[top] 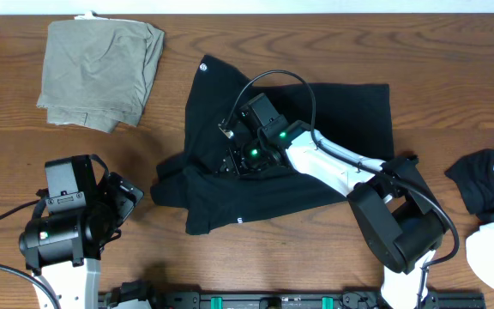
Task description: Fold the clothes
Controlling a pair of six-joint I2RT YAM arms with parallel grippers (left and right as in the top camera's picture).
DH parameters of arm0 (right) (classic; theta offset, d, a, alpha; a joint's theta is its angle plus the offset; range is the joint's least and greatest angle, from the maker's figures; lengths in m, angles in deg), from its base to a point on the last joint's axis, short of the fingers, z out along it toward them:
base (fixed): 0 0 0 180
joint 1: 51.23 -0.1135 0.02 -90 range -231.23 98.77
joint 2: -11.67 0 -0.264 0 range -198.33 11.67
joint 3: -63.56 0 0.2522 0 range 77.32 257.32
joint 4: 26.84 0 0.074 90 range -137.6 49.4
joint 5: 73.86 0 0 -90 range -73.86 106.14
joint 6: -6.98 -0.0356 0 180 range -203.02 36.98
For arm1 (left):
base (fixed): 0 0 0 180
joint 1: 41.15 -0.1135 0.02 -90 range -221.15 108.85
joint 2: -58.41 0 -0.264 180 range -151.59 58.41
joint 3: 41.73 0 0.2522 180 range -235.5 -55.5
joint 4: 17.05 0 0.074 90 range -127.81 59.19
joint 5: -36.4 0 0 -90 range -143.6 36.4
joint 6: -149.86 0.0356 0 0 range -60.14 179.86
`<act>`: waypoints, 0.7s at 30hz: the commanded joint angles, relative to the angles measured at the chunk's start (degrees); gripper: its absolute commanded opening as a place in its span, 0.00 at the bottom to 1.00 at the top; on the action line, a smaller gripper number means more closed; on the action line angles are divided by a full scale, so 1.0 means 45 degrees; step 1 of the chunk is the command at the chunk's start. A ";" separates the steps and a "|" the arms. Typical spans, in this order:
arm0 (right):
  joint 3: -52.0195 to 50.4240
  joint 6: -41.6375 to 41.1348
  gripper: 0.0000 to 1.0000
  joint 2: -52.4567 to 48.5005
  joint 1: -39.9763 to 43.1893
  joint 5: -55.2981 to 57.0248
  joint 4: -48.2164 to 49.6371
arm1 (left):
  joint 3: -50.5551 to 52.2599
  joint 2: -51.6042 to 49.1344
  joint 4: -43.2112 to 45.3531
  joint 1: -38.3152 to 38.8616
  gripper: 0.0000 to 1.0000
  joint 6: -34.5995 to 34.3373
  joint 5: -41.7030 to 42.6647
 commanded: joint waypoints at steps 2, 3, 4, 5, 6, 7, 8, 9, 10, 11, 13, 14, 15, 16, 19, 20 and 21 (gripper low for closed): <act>0.0248 -0.0092 0.13 -0.0214 -0.0282 0.0121 0.0024 | -0.0238 0.0083 -0.0063 -0.0087 0.98 0.0170 -0.0024; 0.0248 -0.0092 0.10 -0.0214 -0.0345 0.0204 0.0019 | -0.0238 0.0083 -0.0063 -0.0087 0.98 0.0170 -0.0024; 0.0248 -0.0107 0.06 -0.0214 -0.0393 0.0301 0.0019 | -0.0238 0.0083 -0.0063 -0.0087 0.98 0.0170 -0.0024; 0.0248 -0.0291 0.02 -0.0214 -0.0471 0.0559 0.0015 | -0.0238 0.0083 -0.0063 -0.0087 0.98 0.0170 -0.0024; 0.0248 -0.0408 0.01 -0.0214 -0.0534 0.0826 0.0000 | -0.0238 0.0083 -0.0063 -0.0087 0.98 0.0170 -0.0024; 0.0248 -0.0534 0.02 -0.0214 -0.0612 0.1166 -0.0010 | -0.0238 0.0083 -0.0063 -0.0087 0.98 0.0170 -0.0024; 0.0248 -0.0622 0.01 -0.0214 -0.0665 0.1569 -0.0019 | -0.0238 0.0083 -0.0063 -0.0087 0.98 0.0170 -0.0024; 0.0248 -0.0617 0.02 -0.0214 -0.0685 0.1987 -0.0044 | -0.0238 0.0083 -0.0063 -0.0087 0.98 0.0170 -0.0024; 0.0248 -0.0617 0.02 -0.0214 -0.0685 0.2390 -0.0107 | -0.0238 0.0083 -0.0063 -0.0087 0.98 0.0170 -0.0024; 0.0248 -0.0617 0.02 -0.0209 -0.0685 0.2846 -0.0194 | -0.0238 0.0083 -0.0068 -0.0087 0.98 0.0170 -0.0024; 0.0296 -0.0617 0.02 -0.0199 -0.0597 0.4036 -0.0529 | -0.0238 0.0078 -0.0063 -0.0087 0.98 0.0170 -0.0024; 0.0442 -0.0612 0.02 -0.0199 -0.0515 0.4843 -0.0981 | -0.0238 0.0083 -0.0068 -0.0087 0.98 0.0170 -0.0024; 0.0641 -0.0607 0.02 -0.0199 -0.0447 0.5387 -0.1428 | -0.0238 0.0083 -0.0063 -0.0087 0.98 0.0170 -0.0024; 0.0908 -0.0607 0.01 -0.0199 -0.0389 0.5940 -0.1962 | -0.0233 0.0083 -0.0068 -0.0087 0.98 0.0170 -0.0024; 0.2254 -0.0126 0.01 -0.0189 -0.0340 0.7495 -0.3881 | -0.0233 0.0083 -0.0058 -0.0087 0.98 0.0170 -0.0024; 0.2701 0.0034 0.01 -0.0189 -0.0369 0.7762 -0.4357 | -0.0233 0.0078 -0.0053 -0.0087 0.98 0.0170 -0.0024; 0.3196 0.0078 0.01 -0.0189 -0.0437 0.8034 -0.4828 | -0.0233 0.0078 -0.0053 -0.0087 0.98 0.0170 -0.0024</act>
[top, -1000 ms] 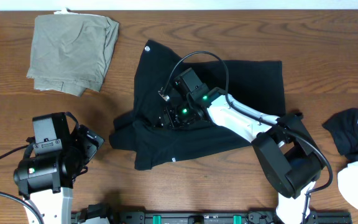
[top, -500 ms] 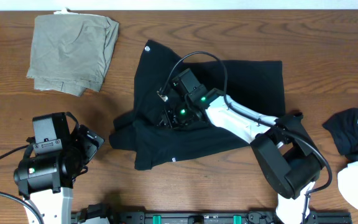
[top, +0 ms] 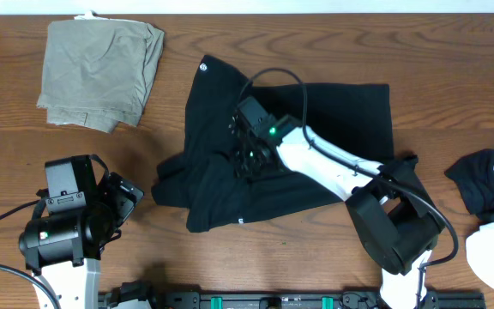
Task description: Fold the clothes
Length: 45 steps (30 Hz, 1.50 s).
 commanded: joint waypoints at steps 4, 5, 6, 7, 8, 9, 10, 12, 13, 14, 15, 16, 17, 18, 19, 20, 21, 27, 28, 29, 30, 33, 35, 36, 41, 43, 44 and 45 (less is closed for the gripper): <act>0.2623 0.0432 0.04 -0.0058 -0.0267 0.2516 -0.1253 | -0.0233 0.0078 -0.0034 -0.0087 0.98 0.0170 -0.0058; 0.2715 0.0427 0.10 -0.0058 -0.0316 0.2511 -0.1239 | -0.0233 0.0078 -0.0039 -0.0087 0.98 0.0170 -0.0058; 0.2725 0.0427 0.24 -0.0058 -0.0408 0.2511 -0.1093 | -0.0233 0.0078 -0.0044 -0.0087 0.98 0.0170 -0.0058; 0.2725 0.0437 0.30 -0.0068 -0.0452 0.2516 -0.1059 | -0.0233 0.0078 -0.0044 -0.0087 0.98 0.0170 -0.0058; 0.2715 0.0437 0.34 -0.0083 -0.0471 0.2521 -0.1083 | -0.0233 0.0068 -0.0044 -0.0087 0.98 0.0170 -0.0058; 0.2676 0.0432 0.38 -0.0083 -0.0471 0.2521 -0.1122 | -0.0233 0.0068 -0.0044 -0.0087 0.98 0.0170 -0.0058; 0.2647 0.0432 0.44 -0.0083 -0.0471 0.2516 -0.1209 | -0.0233 0.0068 -0.0049 -0.0087 0.98 0.0170 -0.0058; 0.2647 0.0418 0.55 -0.0083 -0.0471 0.2506 -0.1423 | -0.0233 0.0058 -0.0058 -0.0087 0.98 0.0170 -0.0058; 0.2647 0.0423 0.56 -0.0083 -0.0476 0.2492 -0.1549 | -0.0233 0.0053 -0.0058 -0.0087 0.98 0.0170 -0.0058; 0.2647 0.0418 0.56 -0.0083 -0.0481 0.2497 -0.1739 | -0.0233 0.0029 -0.0058 -0.0087 0.98 0.0170 -0.0053; 0.2647 0.0423 0.56 -0.0083 -0.0481 0.2516 -0.1914 | -0.0233 0.0015 -0.0058 -0.0087 0.98 0.0175 -0.0044; 0.2647 0.0393 0.56 -0.0083 -0.0476 0.2516 -0.2123 | -0.0233 -0.0015 -0.0058 -0.0083 0.98 0.0364 0.0087; 0.2647 0.0194 0.56 -0.0083 -0.0476 0.2511 -0.2380 | -0.0233 -0.0058 0.0034 -0.0083 0.98 0.1127 0.0724; 0.2647 0.0087 0.56 -0.0083 -0.0476 0.2511 -0.2482 | -0.0233 -0.0083 0.0102 -0.0078 0.98 0.1617 0.1166; 0.2647 -0.0024 0.55 -0.0083 -0.0481 0.2438 -0.2637 | -0.0233 -0.0117 0.0170 -0.0044 0.98 0.2433 0.1938; 0.2647 -0.0053 0.54 -0.0083 -0.0491 0.2317 -0.2759 | -0.0233 -0.0165 0.0194 0.0000 0.98 0.3021 0.2511; 0.2647 -0.0053 0.53 -0.0078 -0.0520 0.2166 -0.2895 | -0.0233 -0.0209 0.0180 0.0087 0.98 0.3638 0.3016; 0.2652 -0.1025 0.43 -0.0068 -0.0185 0.2234 -0.3735 | 0.0170 -0.0656 0.0005 0.1399 0.94 0.5552 0.5751; 0.2662 -0.1239 0.38 -0.0039 0.0058 0.2229 -0.3789 | 0.0364 -0.0758 0.0000 0.1773 0.86 0.5547 0.5639; 0.2676 -0.1307 0.31 0.0005 0.0364 0.2215 -0.3866 | 0.0559 -0.0845 0.0010 0.2084 0.70 0.5547 0.5503; 0.2696 -0.1297 0.23 0.0049 0.0665 0.2181 -0.3963 | 0.0797 -0.0962 0.0068 0.2429 0.58 0.5542 0.5498; 0.2759 -0.1248 0.13 0.0374 0.1889 0.2171 -0.4546 | 0.1447 -0.1355 0.0578 0.3478 0.30 0.5493 0.5561; 0.2759 -0.0937 0.06 0.0612 0.2642 0.2025 -0.4930 | 0.1744 -0.1651 0.1098 0.4318 0.19 0.5372 0.5625; 0.2759 -0.0486 0.01 0.0729 0.3002 0.1792 -0.5119 | 0.1826 -0.1836 0.1423 0.4828 0.13 0.5241 0.5615; 0.2754 0.0962 0.01 0.0835 0.3949 0.1185 -0.6436 | 0.1865 -0.3298 0.3390 0.7218 0.07 0.3750 0.4862; 0.2744 0.1263 0.01 0.0835 0.3993 0.1190 -0.7062 | 0.1865 -0.4109 0.4075 0.7752 0.06 0.3453 0.4745; 0.2744 0.1331 0.01 0.0835 0.3988 0.1190 -0.7295 | 0.1865 -0.4546 0.4279 0.7936 0.06 0.3225 0.4741; 0.2744 0.1350 0.01 0.0835 0.3988 0.1209 -0.7524 | 0.1865 -0.5056 0.4430 0.8068 0.06 0.3016 0.4741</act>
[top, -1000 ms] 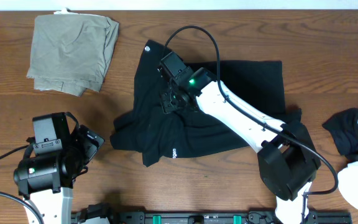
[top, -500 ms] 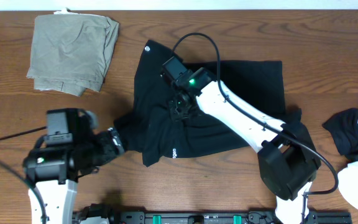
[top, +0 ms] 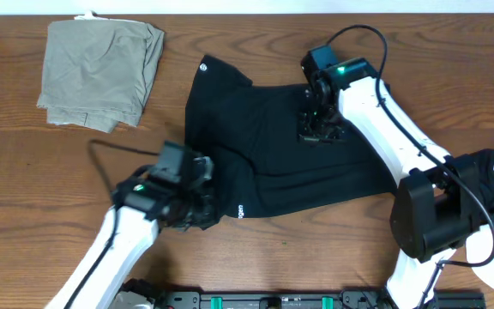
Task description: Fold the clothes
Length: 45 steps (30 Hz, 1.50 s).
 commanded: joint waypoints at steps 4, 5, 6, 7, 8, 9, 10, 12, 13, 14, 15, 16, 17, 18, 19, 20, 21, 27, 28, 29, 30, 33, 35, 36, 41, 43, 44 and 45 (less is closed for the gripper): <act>0.0083 0.0967 0.01 0.0291 -0.0083 -0.0243 -0.0709 | -0.0010 -0.2783 0.0525 0.0457 0.06 -0.1200 -0.0364; 0.0083 0.0967 0.01 0.0291 -0.0083 -0.0238 -0.0690 | -0.0010 -0.3157 0.0612 0.0403 0.06 -0.1200 -0.0398; 0.0083 0.0962 0.01 0.0291 -0.0083 -0.0238 -0.0675 | -0.0010 -0.3381 0.0661 0.0374 0.06 -0.1200 -0.0486; 0.0083 0.0967 0.01 0.0291 -0.0083 -0.0238 -0.0656 | -0.0010 -0.3575 0.0719 0.0374 0.06 -0.1200 -0.0656; 0.0083 0.0967 0.01 0.0291 -0.0078 -0.0233 -0.0646 | -0.0010 -0.3740 0.0801 0.0374 0.06 -0.1200 -0.0903; 0.0083 0.0967 0.01 0.0291 -0.0078 -0.0233 -0.0636 | -0.0010 -0.3837 0.0869 0.0369 0.06 -0.1200 -0.1098; 0.0083 0.0967 0.01 0.0291 -0.0078 -0.0233 -0.0622 | -0.0010 -0.3920 0.0947 0.0364 0.06 -0.1200 -0.1277; 0.0083 0.0976 0.01 0.0291 -0.0078 -0.0228 -0.0622 | -0.0010 -0.3983 0.0991 0.0350 0.06 -0.1195 -0.1365; 0.0083 0.1015 0.01 0.0291 -0.0078 -0.0228 -0.0631 | -0.0010 -0.3988 0.0981 0.0340 0.06 -0.1195 -0.1540; 0.0083 0.1010 0.01 0.0291 -0.0078 -0.0175 -0.0636 | -0.0010 -0.3988 0.0967 0.0335 0.06 -0.1195 -0.1753; 0.0083 0.1010 0.01 0.0291 -0.0078 -0.0107 -0.0631 | -0.0010 -0.3993 0.0957 0.0325 0.06 -0.1200 -0.1919; 0.0083 0.1010 0.01 0.0291 -0.0083 -0.0034 -0.0636 | -0.0010 -0.3993 0.0933 0.0272 0.06 -0.1200 -0.2098; 0.0083 0.1010 0.01 0.0291 -0.0083 -0.0029 -0.0636 | -0.0010 -0.3993 0.0933 0.0219 0.06 -0.1195 -0.2127; 0.0083 0.1010 0.01 0.0291 -0.0083 -0.0029 -0.0636 | -0.0010 -0.3993 0.0942 0.0185 0.06 -0.1180 -0.2127; 0.0083 0.1010 0.01 0.0291 -0.0078 -0.0029 -0.0627 | -0.0010 -0.3993 0.0986 0.0160 0.06 -0.1035 -0.2127; 0.0083 0.1010 0.01 0.0291 -0.0078 -0.0029 -0.0602 | -0.0019 -0.3988 0.1005 0.0160 0.06 -0.0933 -0.2132; 0.0083 0.1010 0.01 0.0291 -0.0078 -0.0029 -0.0568 | -0.0029 -0.3988 0.1054 0.0160 0.06 -0.0772 -0.2132; 0.0083 0.1010 0.01 0.0291 -0.0083 -0.0029 -0.0520 | -0.0039 -0.3934 0.1175 -0.0112 0.06 -0.0957 -0.2885; 0.0083 0.1010 0.01 0.0291 -0.0083 -0.0029 -0.0525 | -0.0039 -0.3934 0.1195 -0.0223 0.06 -0.0957 -0.2880; 0.0083 0.1010 0.01 0.0291 -0.0083 -0.0029 -0.0534 | -0.0034 -0.3934 0.1209 -0.0350 0.06 -0.0952 -0.2880; 0.0083 0.1005 0.01 0.0291 -0.0083 -0.0034 -0.0539 | -0.0034 -0.3949 0.1239 -0.0457 0.06 -0.0933 -0.2880; 0.0083 0.1010 0.01 0.0291 -0.0102 -0.0034 -0.0544 | -0.0034 -0.3988 0.1535 -0.0675 0.06 -0.0850 -0.2827; 0.0083 0.1010 0.01 0.0291 -0.0102 -0.0034 -0.0559 | -0.0034 -0.4041 0.1768 -0.0699 0.06 -0.0850 -0.2832; 0.0083 0.1010 0.01 0.0291 -0.0102 -0.0034 -0.0588 | -0.0034 -0.4075 0.1846 -0.0699 0.06 -0.0855 -0.2832; 0.0083 0.1005 0.01 0.0291 -0.0092 0.0296 -0.0899 | -0.0034 -0.4444 0.1831 -0.1112 0.06 -0.0855 -0.3269; 0.0083 0.1005 0.01 0.0291 -0.0087 0.0627 -0.1044 | -0.0034 -0.4658 0.1763 -0.1545 0.06 -0.0855 -0.3264; 0.0083 0.1001 0.01 0.0291 -0.0087 0.0767 -0.1122 | -0.0034 -0.4770 0.1656 -0.1831 0.06 -0.0850 -0.3264; 0.0083 0.1001 0.01 0.0291 -0.0083 0.0874 -0.1200 | -0.0034 -0.4881 0.1545 -0.2137 0.06 -0.0850 -0.3259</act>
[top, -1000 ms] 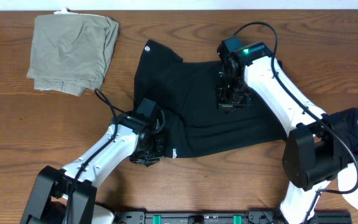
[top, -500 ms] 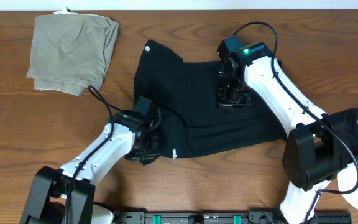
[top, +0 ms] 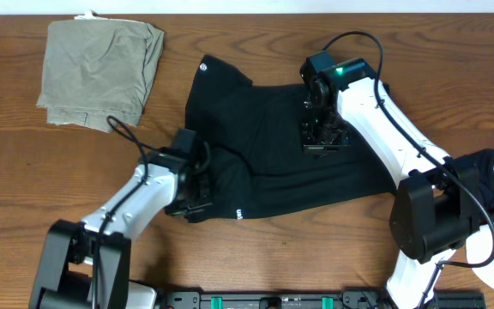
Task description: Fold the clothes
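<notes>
A black garment (top: pixel 264 163) lies spread across the middle of the table, with a small white mark near its lower hem. My left gripper (top: pixel 195 202) is down on the garment's lower left corner. Dark fingers against dark cloth hide whether it grips. My right gripper (top: pixel 320 142) points down onto the garment's right-middle part, its fingertips in the fabric. Its jaw state does not show from above.
A folded olive garment (top: pixel 101 73) lies at the far left back. Black cloth (top: pixel 474 184) and white cloth are piled at the right edge. The right arm's cable loops over the back of the table.
The left arm has shifted: its gripper sits slightly higher on the garment's lower left corner, forearm now angled from the lower left. The right gripper has moved a little toward the front.
At first the left arm rested at the front left, and the right gripper was on the bunched middle of the black garment. Then the right gripper was at the garment's right side and the left at its lower left corner, the cloth lying flatter. Both remain there now.
</notes>
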Controlling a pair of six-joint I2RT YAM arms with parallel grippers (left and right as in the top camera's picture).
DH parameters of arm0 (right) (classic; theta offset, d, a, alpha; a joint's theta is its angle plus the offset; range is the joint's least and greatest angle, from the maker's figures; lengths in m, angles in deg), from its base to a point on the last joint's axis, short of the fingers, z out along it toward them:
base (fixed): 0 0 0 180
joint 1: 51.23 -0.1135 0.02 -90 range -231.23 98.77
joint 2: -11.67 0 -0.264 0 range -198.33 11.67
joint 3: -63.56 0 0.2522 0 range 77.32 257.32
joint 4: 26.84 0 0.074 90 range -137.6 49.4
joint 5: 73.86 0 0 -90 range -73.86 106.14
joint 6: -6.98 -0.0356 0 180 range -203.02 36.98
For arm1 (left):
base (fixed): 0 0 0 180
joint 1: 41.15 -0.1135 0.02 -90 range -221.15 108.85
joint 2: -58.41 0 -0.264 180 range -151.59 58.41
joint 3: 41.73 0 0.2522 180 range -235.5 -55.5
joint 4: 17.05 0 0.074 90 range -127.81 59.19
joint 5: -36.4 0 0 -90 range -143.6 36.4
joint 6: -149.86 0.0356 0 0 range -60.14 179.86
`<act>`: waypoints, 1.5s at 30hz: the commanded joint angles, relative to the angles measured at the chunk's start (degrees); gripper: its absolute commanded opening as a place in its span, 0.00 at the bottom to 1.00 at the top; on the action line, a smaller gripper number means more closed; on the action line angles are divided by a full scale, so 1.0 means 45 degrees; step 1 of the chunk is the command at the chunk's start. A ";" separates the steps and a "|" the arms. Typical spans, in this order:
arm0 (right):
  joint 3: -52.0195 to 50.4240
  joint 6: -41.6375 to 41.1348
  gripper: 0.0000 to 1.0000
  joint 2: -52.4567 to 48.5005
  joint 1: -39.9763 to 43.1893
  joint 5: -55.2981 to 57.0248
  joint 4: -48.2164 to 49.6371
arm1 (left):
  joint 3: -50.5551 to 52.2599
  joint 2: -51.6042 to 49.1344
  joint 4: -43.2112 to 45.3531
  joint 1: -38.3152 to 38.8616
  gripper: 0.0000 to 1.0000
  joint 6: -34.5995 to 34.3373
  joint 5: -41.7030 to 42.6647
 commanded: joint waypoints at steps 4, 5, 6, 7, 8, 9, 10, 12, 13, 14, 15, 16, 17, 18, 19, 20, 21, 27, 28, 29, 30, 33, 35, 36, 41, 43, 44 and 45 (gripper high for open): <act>0.0083 0.0151 0.01 0.0291 0.0053 0.0782 -0.0248 | -0.0039 -0.0588 -0.0636 -0.2016 0.06 0.0631 -0.0457; 0.0083 0.0151 0.01 0.0291 0.0092 0.0782 -0.0233 | -0.0044 -0.0583 -0.0670 -0.2297 0.06 0.0699 -0.0447; 0.0083 0.0151 0.01 0.0291 0.0136 0.0782 -0.0209 | -0.0044 -0.0583 -0.0675 -0.2628 0.06 0.0699 -0.0452; 0.0083 0.0151 0.01 0.0291 0.0165 0.0782 -0.0194 | -0.0044 -0.0583 -0.0675 -0.2900 0.06 0.0709 -0.0452; 0.0083 0.0151 0.01 0.0291 0.0194 0.0782 -0.0189 | -0.0044 -0.0583 -0.0670 -0.3147 0.06 0.0806 -0.0452; 0.0083 0.0151 0.01 0.0291 0.0223 0.0782 -0.0194 | -0.0044 -0.0583 -0.0670 -0.3410 0.06 0.0923 -0.0452; 0.0083 0.0151 0.01 0.0291 0.0233 0.0782 -0.0204 | -0.0044 -0.0583 -0.0670 -0.3619 0.06 0.1044 -0.0452; 0.0083 0.0151 0.01 0.0291 0.0233 0.0782 -0.0238 | -0.0044 -0.0583 -0.0665 -0.4051 0.06 0.1248 -0.0457; 0.0083 0.0151 0.01 0.0291 0.0233 0.0787 -0.0253 | -0.0068 -0.0583 -0.0661 -0.4313 0.06 0.1423 -0.0461; 0.0083 0.0151 0.01 0.0291 0.0233 0.0787 -0.0272 | -0.0102 -0.0583 -0.0661 -0.4488 0.06 0.1535 -0.0466; 0.0083 0.0146 0.01 0.0291 0.0233 0.0782 -0.0291 | -0.0199 -0.0583 -0.0670 -0.4813 0.06 0.1681 -0.0466; 0.0083 0.0097 0.01 0.0291 0.0233 0.0782 -0.0335 | -0.0282 -0.0583 -0.0685 -0.5032 0.06 0.1705 -0.0461; 0.0083 0.0083 0.01 0.0301 0.0233 0.0782 -0.0389 | -0.0408 -0.0583 -0.0743 -0.5289 0.07 0.1700 -0.0457; 0.0083 0.0049 0.01 0.0316 0.0228 0.0782 -0.0486 | -0.0520 -0.0583 -0.0826 -0.5489 0.06 0.1700 -0.0457; 0.0083 0.0049 0.01 0.0374 0.0228 0.0787 -0.0631 | -0.0656 -0.0583 -0.0913 -0.5663 0.06 0.1705 -0.0457; 0.0083 -0.0005 0.01 0.0398 0.0228 0.0801 -0.0763 | -0.0787 -0.0583 -0.1015 -0.5765 0.06 0.1705 -0.0457; 0.0083 -0.0199 0.01 0.0500 0.0228 0.0835 -0.0913 | -0.0942 -0.0583 -0.1151 -0.5843 0.06 0.1710 -0.0457; 0.0083 -0.0325 0.01 0.1579 0.0063 0.0593 -0.1122 | -0.2166 -0.0447 -0.2419 -0.5712 0.06 0.2191 -0.0408; 0.0083 -0.0180 0.01 0.1870 -0.0073 0.0389 -0.1078 | -0.2361 -0.0369 -0.2618 -0.5668 0.07 0.2186 -0.0355; 0.0083 0.0029 0.01 0.2084 -0.0219 0.0243 -0.1054 | -0.2550 -0.0248 -0.2837 -0.5600 0.08 0.2176 -0.0291; 0.0083 0.0321 0.01 0.2297 -0.0413 0.0034 -0.1030 | -0.2691 -0.0131 -0.3011 -0.5523 0.11 0.2181 -0.0170; 0.0083 0.0826 0.02 0.2531 -0.1171 -0.0670 -0.0879 | -0.2841 0.0379 -0.3254 -0.5212 0.14 0.2191 0.0607; -0.0019 0.0821 0.03 0.2448 -0.1841 -0.0709 -0.0651 | -0.2837 0.0646 -0.3342 -0.4901 0.15 0.2283 0.1379; -0.0141 0.0782 0.03 0.2438 -0.2152 -0.0709 -0.0452 | -0.2832 0.0719 -0.3371 -0.4707 0.16 0.2278 0.1705; -0.1331 -0.1171 0.02 0.2297 -0.3526 -0.0695 0.1637 | -0.2735 0.0724 -0.3235 -0.3269 0.17 0.2084 0.2273; -0.1909 -0.1953 0.02 0.2283 -0.3725 -0.0835 0.2375 | -0.2633 0.0665 -0.3045 -0.2841 0.17 0.1554 0.2268; -0.2195 -0.2229 0.02 0.2283 -0.3769 -0.1054 0.2686 | -0.2569 0.0627 -0.2919 -0.2715 0.17 0.1336 0.2268; -0.2560 -0.2395 0.02 0.2283 -0.3784 -0.1370 0.3099 | -0.2531 0.0588 -0.2846 -0.2652 0.16 0.1224 0.2254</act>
